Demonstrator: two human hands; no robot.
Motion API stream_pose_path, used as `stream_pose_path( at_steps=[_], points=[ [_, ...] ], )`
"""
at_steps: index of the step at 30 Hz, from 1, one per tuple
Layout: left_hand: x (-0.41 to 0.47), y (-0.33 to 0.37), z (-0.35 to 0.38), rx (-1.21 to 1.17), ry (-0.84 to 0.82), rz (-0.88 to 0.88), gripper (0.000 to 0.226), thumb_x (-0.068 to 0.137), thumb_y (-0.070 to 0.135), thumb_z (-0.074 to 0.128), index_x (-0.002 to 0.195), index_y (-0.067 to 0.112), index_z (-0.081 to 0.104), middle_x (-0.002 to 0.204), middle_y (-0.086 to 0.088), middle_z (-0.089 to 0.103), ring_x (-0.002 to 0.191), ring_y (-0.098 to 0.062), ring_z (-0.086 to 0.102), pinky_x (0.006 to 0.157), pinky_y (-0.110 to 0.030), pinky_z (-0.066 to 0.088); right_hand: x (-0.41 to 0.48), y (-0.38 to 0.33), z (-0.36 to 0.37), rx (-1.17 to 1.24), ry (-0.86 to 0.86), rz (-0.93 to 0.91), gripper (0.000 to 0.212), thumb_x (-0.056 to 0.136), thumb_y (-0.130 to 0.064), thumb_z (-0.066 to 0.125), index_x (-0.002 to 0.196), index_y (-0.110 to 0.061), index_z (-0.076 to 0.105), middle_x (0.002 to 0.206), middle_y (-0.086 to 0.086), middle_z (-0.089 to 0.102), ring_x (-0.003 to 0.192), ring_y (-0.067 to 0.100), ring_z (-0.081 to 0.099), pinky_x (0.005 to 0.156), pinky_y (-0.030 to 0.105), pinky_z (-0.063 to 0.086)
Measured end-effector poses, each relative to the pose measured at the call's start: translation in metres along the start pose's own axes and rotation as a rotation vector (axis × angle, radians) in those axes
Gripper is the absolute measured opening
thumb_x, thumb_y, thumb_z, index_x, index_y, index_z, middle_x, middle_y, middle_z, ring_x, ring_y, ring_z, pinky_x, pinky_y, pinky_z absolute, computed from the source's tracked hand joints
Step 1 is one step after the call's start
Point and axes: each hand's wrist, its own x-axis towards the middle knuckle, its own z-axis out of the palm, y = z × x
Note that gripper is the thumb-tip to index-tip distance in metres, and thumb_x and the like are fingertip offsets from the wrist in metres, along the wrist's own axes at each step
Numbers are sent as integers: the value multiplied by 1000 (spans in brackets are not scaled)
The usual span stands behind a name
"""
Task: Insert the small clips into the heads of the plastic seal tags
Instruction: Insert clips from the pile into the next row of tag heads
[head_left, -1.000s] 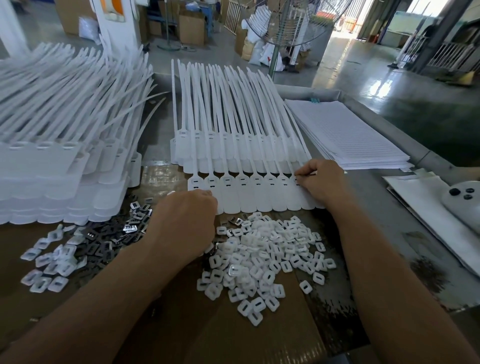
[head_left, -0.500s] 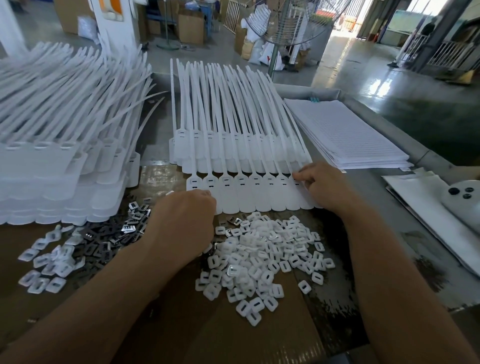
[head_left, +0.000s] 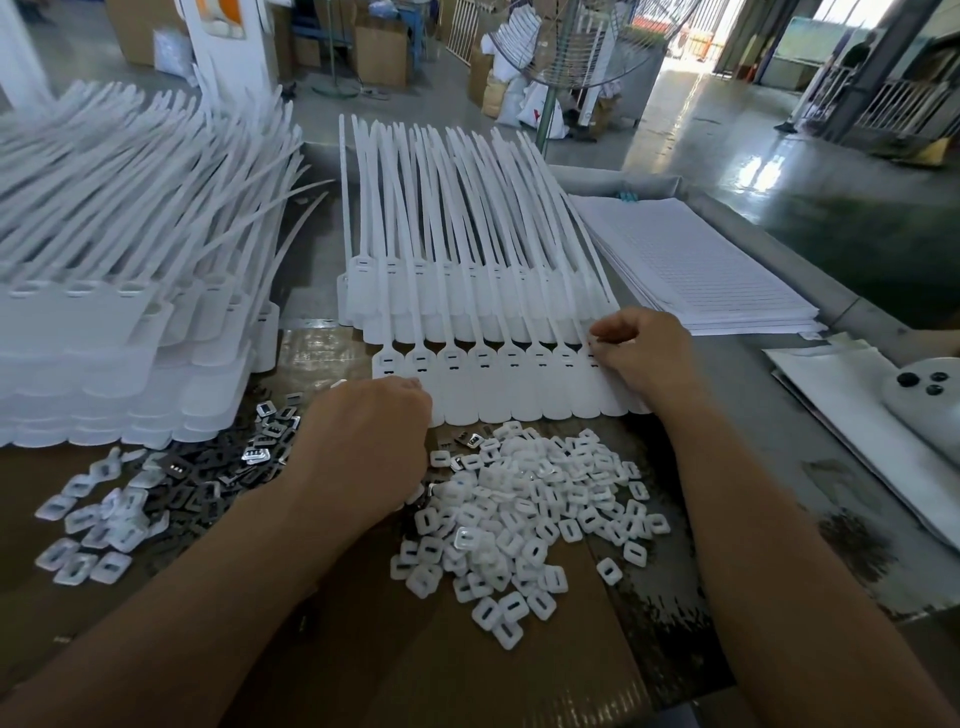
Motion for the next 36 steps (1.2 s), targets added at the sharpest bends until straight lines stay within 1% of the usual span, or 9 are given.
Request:
stream_pose_path(
  at_steps=[5,10,17,20,23,25,27,31,36],
  points=[
    [1,0,0,10,-5,-3,31,82,6,43,106,15,61,109,3,63,93,-14,61,79,-26,51,5,-6,5,-101,-6,7,22,81,-5,63,75,-26,58,85,-7,58,82,10,54,75,22,39],
    [0,0,-1,21,6,1,34,82,8,43,110,16,58,109,3,62,91,-15,61,75,-24,48,4,-3,8,-135,0,0,22,82,-4,59,81,-25,58,88,-9,57,86,10,53,74,23,38],
    [-1,-1,-1,10,17,8,31,83,4,40,103,16,60,101,4,62,85,-14,60,73,-24,50,-3,-3,-2,27,-51,-20,10,83,-12,66,89,-21,65,78,-14,58,75,1,52,75,18,36],
    [0,-2,0,6,20,7,28,82,4,41,99,17,59,97,5,61,82,-13,59,71,-23,50,-10,-7,-11,22,-44,-61,7,81,-15,68,84,-20,66,72,-17,56,66,-4,49,63,13,36],
    [-1,-2,0,8,23,9,28,82,5,42,100,17,59,99,4,62,84,-13,60,71,-22,49,-20,-12,-24,49,-246,-94,11,79,-11,69,75,-20,65,69,-11,60,55,-7,53,51,4,37],
    [-1,-2,0,8,29,4,29,82,5,42,101,17,59,99,4,62,84,-13,60,69,-21,46,-26,-15,-30,48,-477,-90,12,77,-8,71,75,-20,68,69,-7,65,56,-8,56,55,6,41],
    [0,-2,0,4,30,7,29,82,5,41,101,17,59,99,4,62,84,-13,60,69,-21,46,-28,-17,-34,-20,-625,-104,14,73,-8,75,76,-22,71,71,-10,68,63,-4,59,64,8,44],
    [0,-4,1,-3,37,9,27,81,4,41,97,17,59,95,5,62,82,-13,59,67,-20,44,-29,-18,-34,-63,-745,-124,20,69,-6,77,77,-23,71,69,-11,68,63,-3,59,64,5,44],
    [0,-3,3,-1,53,-4,34,82,5,41,108,18,60,108,5,62,91,-13,60,72,-22,45,-29,-19,-30,-103,-765,-119,19,70,-7,76,71,-24,70,64,-14,66,62,-3,58,68,10,46]
  ],
)
